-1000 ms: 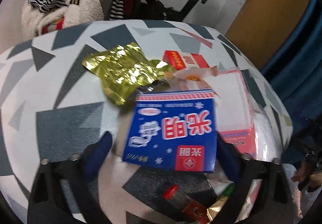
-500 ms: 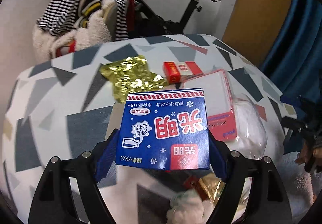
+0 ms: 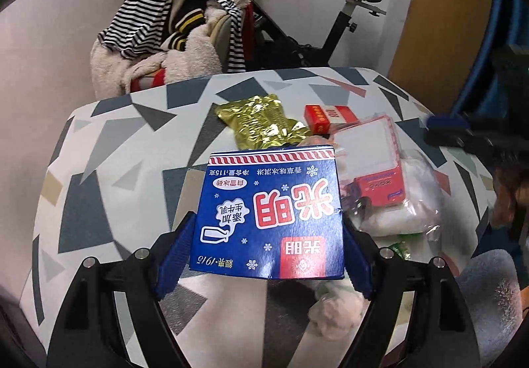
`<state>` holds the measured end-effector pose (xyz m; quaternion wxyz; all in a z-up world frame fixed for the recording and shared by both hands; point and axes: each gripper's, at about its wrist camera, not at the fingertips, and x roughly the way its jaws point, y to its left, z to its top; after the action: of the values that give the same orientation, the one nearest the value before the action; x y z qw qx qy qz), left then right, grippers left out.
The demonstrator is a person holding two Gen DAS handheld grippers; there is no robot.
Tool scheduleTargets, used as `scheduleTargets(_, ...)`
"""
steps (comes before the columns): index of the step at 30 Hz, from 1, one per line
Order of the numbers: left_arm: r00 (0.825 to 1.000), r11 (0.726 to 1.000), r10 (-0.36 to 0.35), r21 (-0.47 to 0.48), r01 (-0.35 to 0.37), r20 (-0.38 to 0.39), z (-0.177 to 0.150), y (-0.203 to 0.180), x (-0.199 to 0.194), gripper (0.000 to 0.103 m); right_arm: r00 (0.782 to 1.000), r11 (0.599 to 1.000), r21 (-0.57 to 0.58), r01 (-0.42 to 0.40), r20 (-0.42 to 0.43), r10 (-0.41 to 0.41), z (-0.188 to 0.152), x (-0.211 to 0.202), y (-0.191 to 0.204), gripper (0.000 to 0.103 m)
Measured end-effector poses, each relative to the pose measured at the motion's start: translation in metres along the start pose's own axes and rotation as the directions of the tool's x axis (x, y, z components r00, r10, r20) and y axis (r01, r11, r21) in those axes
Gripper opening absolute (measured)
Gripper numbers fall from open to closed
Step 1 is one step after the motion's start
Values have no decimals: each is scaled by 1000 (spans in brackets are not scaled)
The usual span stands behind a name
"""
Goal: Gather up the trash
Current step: 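Lift the milk carton with the left tool while the right tool grasps the orange-printed snack wrapper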
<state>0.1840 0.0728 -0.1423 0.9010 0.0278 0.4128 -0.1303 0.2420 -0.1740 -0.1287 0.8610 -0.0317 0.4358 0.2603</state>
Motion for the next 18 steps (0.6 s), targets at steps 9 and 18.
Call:
scheduleTargets(9, 999, 999, 9, -54, -7, 36, -9, 14, -17, 79, 956, 999, -10, 45, -290, -46, 58, 99, 22, 45)
scheduleTargets(18, 998, 998, 4, -70, 0, 57, -17, 19, -32, 79, 911, 984, 162, 69, -413, 4, 52, 131, 9, 24)
